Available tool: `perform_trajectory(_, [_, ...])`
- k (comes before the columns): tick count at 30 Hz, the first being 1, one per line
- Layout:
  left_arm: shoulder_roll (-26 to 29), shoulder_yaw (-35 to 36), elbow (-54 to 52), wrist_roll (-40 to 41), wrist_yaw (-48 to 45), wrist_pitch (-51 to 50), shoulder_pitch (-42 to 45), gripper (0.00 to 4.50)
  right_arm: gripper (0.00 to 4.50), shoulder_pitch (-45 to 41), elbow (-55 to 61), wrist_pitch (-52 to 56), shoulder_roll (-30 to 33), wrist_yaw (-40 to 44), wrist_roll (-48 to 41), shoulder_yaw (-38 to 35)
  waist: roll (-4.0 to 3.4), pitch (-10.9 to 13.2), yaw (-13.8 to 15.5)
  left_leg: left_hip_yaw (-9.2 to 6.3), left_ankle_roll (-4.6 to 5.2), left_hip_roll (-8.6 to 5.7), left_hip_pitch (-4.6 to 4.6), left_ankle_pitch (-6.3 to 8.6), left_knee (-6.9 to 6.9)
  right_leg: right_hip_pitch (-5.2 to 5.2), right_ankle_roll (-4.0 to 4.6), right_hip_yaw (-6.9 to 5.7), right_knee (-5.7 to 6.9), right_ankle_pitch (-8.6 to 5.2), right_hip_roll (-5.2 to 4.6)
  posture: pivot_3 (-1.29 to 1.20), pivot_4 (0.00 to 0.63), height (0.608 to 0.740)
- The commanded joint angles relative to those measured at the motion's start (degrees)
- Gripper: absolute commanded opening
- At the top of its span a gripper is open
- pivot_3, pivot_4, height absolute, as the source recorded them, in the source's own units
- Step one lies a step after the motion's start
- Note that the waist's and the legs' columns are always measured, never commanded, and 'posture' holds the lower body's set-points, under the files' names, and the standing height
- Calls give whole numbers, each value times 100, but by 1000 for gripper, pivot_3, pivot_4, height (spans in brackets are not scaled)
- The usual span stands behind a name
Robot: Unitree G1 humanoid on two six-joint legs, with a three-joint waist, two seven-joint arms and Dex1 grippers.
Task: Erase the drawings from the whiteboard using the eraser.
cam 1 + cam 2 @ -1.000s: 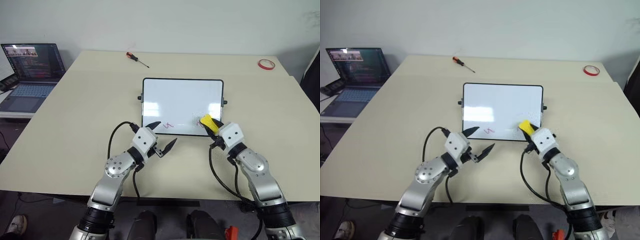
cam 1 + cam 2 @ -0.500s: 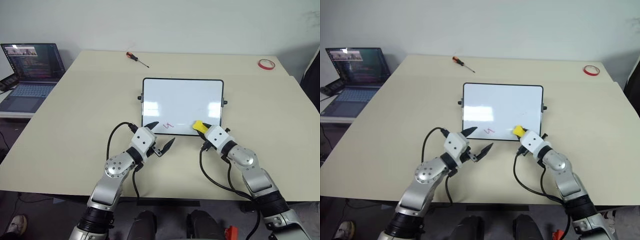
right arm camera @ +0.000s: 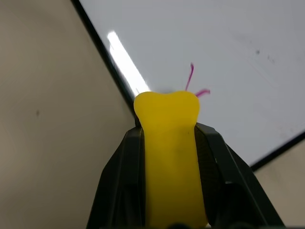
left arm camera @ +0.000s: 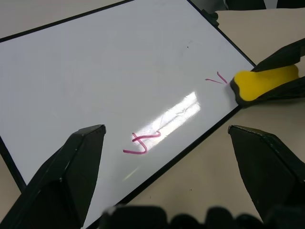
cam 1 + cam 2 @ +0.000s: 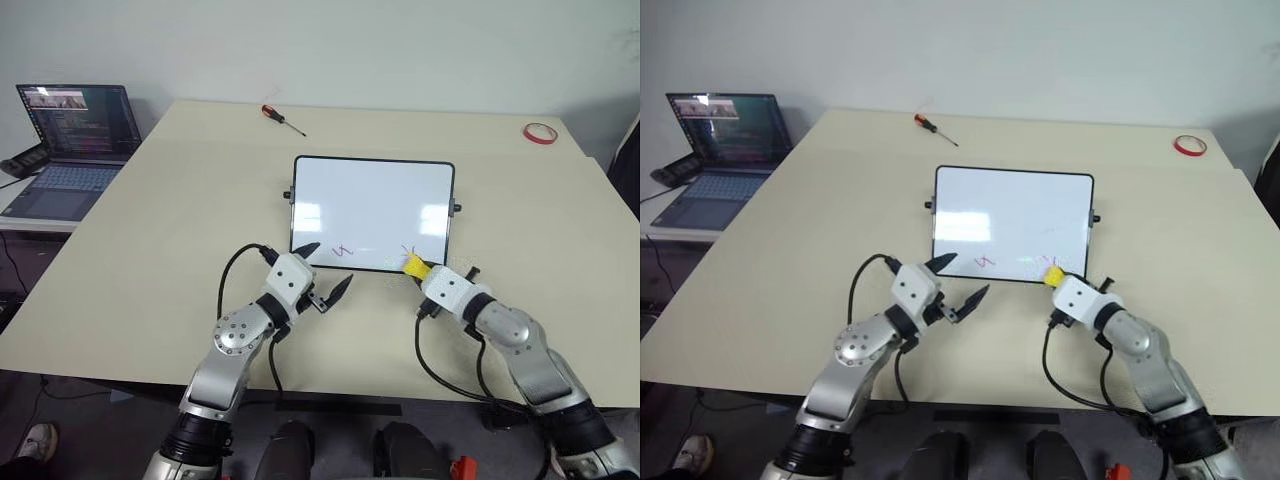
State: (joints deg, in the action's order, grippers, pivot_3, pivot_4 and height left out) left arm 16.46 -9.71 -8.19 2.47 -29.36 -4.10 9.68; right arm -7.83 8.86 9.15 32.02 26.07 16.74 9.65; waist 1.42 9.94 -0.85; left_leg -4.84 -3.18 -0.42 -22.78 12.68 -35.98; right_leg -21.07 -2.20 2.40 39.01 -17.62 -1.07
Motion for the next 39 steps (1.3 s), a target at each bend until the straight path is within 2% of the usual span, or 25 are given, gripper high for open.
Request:
perform_trajectory(1, [-58, -32, 1, 3, 11, 162, 100, 4500, 1104, 183, 28, 306, 176, 44, 30, -257, 1, 0, -3, 1, 0, 0, 1, 0, 0, 0, 0, 1, 0, 0, 0, 0, 150, 740])
perform_trajectory(7, [-123, -55, 71, -14, 13, 198, 165, 4500, 1104, -106, 214, 154, -274, -159, -327, -401, 2, 1, -36, 1, 0, 2, 1, 0, 0, -1, 0, 1, 0, 0, 1, 0, 150, 740])
perform_trajectory(11, [-115, -46, 105, -25, -4, 229, 176, 4500, 1104, -491, 217, -260, -717, -255, -555, -294, -1, 2, -111, 7, 0, 6, -1, 0, 3, -10, 0, 8, 2, 0, 1, 0, 150, 740])
perform_trajectory(16, [-110, -16, 66, -39, 36, 217, 164, 4500, 1104, -991, -190, -428, -1024, -318, -429, -22, 0, 3, -89, 5, 0, 0, -8, 0, 6, -12, 0, 3, 0, 0, 1, 0, 150, 740])
perform_trajectory(24, [-135, -23, -21, -63, 94, 192, 92, 4500, 1104, -1204, -880, 67, -762, -309, 204, 235, 0, 2, -69, 4, 0, -1, -8, 0, 5, -12, 0, 3, 0, 0, -1, 0, 150, 740])
perform_trajectory(39, [-205, -137, 134, -11, 18, 241, 259, 4500, 1104, -231, -40, 554, -138, -242, 112, -238, 1, 1, -8, -1, 0, -1, -2, 0, -2, -1, -2, -1, 1, 1, 0, 0, 150, 740])
